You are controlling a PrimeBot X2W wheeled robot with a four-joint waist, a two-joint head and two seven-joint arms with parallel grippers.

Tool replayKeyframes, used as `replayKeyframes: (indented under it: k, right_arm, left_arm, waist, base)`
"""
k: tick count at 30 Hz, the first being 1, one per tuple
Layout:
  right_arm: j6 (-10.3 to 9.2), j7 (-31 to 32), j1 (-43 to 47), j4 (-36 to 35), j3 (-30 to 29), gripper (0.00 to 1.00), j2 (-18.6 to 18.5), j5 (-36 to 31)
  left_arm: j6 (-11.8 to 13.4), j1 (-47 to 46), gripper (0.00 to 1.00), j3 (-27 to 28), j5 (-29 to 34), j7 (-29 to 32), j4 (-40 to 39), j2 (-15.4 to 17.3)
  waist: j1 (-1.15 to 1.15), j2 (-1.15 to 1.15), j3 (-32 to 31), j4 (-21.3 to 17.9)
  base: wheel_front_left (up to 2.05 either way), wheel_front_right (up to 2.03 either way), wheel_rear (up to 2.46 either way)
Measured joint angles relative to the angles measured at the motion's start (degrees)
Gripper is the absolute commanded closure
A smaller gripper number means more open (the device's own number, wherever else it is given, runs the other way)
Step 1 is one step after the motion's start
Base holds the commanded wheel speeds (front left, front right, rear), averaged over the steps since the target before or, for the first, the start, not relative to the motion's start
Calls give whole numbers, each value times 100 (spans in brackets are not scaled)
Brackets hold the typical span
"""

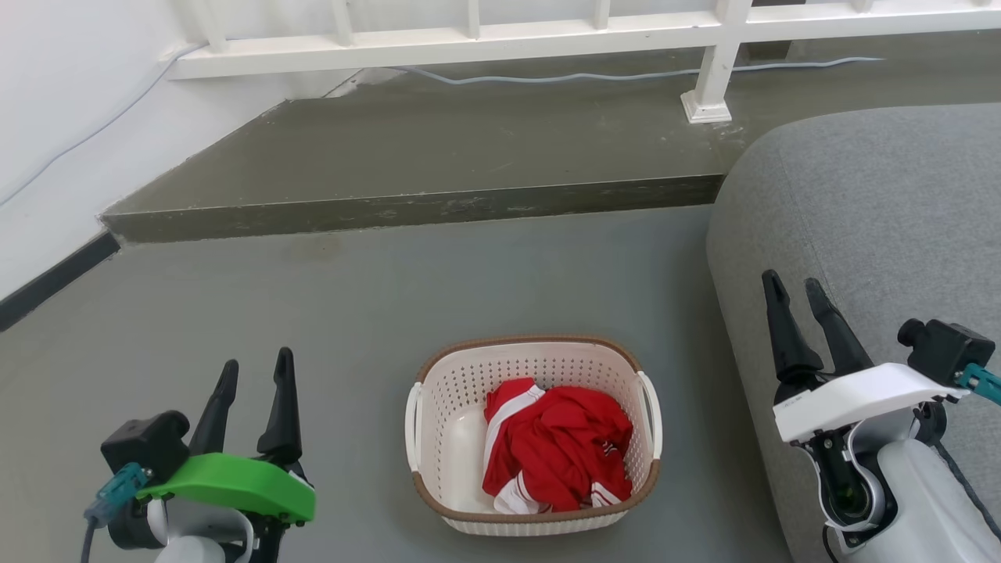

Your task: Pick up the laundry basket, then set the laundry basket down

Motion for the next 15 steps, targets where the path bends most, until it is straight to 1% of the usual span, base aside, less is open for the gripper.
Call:
replayKeyframes:
  k: [1,6,7,9,15]
  right_arm:
    - [-36,-18,-4,-2,2,0,1,-90]
    - [-45,-102,-26,-3,26,0,4,-479]
    - [-96,-116,-30,-3,34,0,10,-553]
    - [-136,-131,-32,-3,41,0,12,-677]
    - [-160,-247,-93,-14,77,0,12,-1129]
  left_arm:
    - [0,-9,0,-4,58,-7,-5,-2]
    - [0,-71,0,-13,442,-86,-25,-19]
    - [0,-83,0,-13,530,-125,-37,-21]
    - [0,-86,0,-16,700,-145,-51,-27]
    - [1,-94,0,-25,1147,-270,-105,-67]
  waist:
    - [0,0,1,-1]
    - [0,0,6,-7]
    - [0,0,8,-9]
    - [0,0,14,-12]
    - [0,0,45,-17]
  base:
    - [0,0,0]
    - [0,0,0]
    - [0,0,0]
    - [0,0,0]
    - [0,0,0]
